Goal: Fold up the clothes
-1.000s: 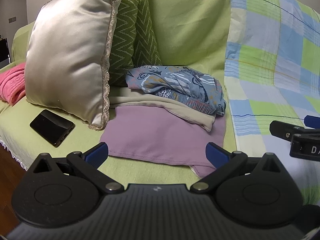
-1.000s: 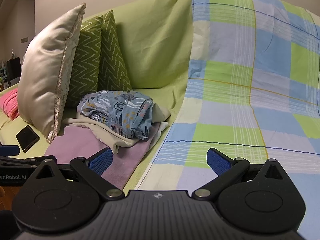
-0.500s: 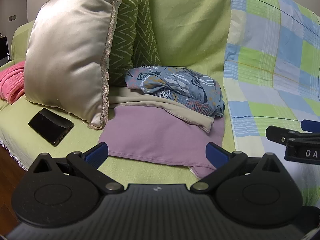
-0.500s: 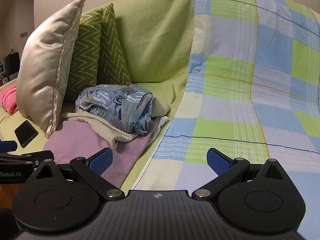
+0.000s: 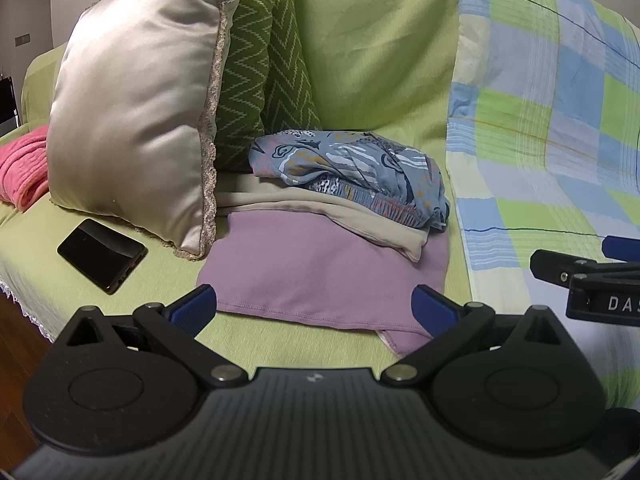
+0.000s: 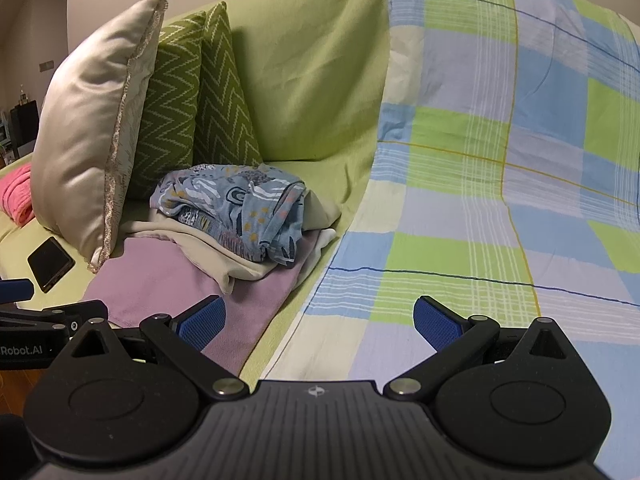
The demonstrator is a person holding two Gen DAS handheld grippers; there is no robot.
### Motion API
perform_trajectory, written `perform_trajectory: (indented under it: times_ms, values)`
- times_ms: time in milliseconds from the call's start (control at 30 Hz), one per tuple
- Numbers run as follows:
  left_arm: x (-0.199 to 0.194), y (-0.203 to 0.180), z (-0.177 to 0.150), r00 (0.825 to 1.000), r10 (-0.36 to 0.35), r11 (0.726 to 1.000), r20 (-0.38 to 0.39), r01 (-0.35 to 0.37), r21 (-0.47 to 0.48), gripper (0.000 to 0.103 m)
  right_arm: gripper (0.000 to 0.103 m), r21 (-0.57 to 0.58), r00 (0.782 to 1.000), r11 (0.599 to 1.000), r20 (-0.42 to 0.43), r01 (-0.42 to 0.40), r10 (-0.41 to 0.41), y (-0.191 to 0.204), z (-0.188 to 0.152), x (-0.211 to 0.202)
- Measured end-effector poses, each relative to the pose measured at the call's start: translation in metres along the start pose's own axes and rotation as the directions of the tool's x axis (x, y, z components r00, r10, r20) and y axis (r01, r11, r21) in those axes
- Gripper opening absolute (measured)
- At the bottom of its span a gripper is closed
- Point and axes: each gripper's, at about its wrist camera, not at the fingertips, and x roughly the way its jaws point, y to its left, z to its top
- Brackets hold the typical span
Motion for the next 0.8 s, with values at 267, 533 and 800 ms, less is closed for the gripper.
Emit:
perform_trajectory:
  times_ms: [267, 533, 800]
  values:
    - [0.0009, -0.0007, 0.0005, 1.0, -0.003, 1.0, -0.007, 0.003, 0.004, 0.102, 0.103, 0.002, 1.0, 1.0, -0.005, -0.002, 0.002, -0.0007, 0.0001, 0.0005]
    - [0.0017, -0.0003, 0.0004, 1.0, -0.003, 1.0, -0.013, 0.003, 0.009, 0.102, 0.103, 0.009, 1.0, 1.0, -0.006, -0.005, 0.005, -0.0008, -0.0002, 0.001]
    - [0.0019, 0.0003, 0.0006, 1.0, -0.01, 1.0, -0.016, 0.01, 0.009, 0.102, 0.103, 0.004, 1.0, 1.0, -0.007, -0.004, 0.004, -0.0007, -0.0004, 0.0007]
